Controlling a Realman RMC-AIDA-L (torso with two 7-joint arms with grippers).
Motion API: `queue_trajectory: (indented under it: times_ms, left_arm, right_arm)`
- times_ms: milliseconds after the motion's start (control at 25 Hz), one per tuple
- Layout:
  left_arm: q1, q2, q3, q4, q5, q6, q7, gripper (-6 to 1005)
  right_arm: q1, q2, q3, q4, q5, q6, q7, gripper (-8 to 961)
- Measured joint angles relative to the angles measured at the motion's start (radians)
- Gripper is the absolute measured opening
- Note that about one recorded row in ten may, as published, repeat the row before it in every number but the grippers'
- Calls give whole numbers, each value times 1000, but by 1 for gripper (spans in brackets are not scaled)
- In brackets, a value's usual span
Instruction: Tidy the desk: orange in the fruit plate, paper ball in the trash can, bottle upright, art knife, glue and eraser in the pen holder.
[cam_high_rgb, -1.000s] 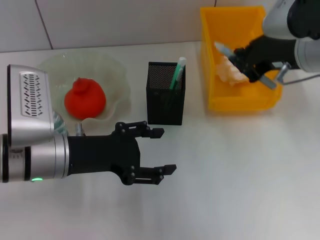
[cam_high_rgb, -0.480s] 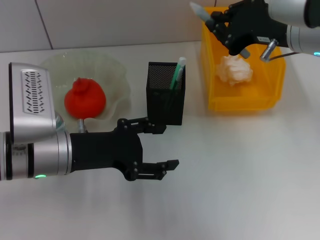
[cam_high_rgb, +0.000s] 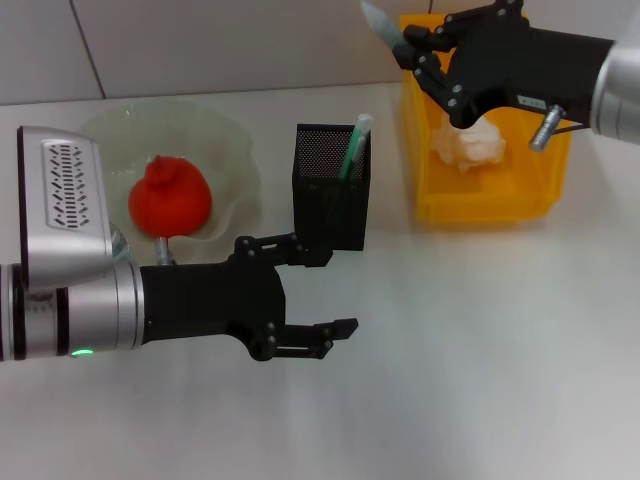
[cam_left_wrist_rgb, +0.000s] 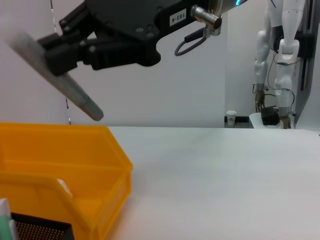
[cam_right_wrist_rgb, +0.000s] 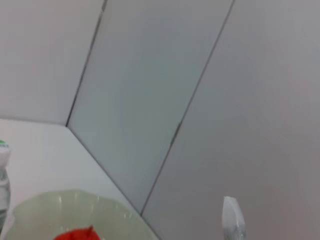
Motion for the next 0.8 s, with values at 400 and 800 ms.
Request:
queue_trajectory:
  times_ms: [400,800]
  left_arm:
    - [0,0,0,0,-13,0,0,802]
    - [-2,0,0,0,-13,0,0,802]
  right_arm:
    - [-17,-5,76,184,411,-85,-356,107]
    - [92,-5,234,405,476,-231,-378,106]
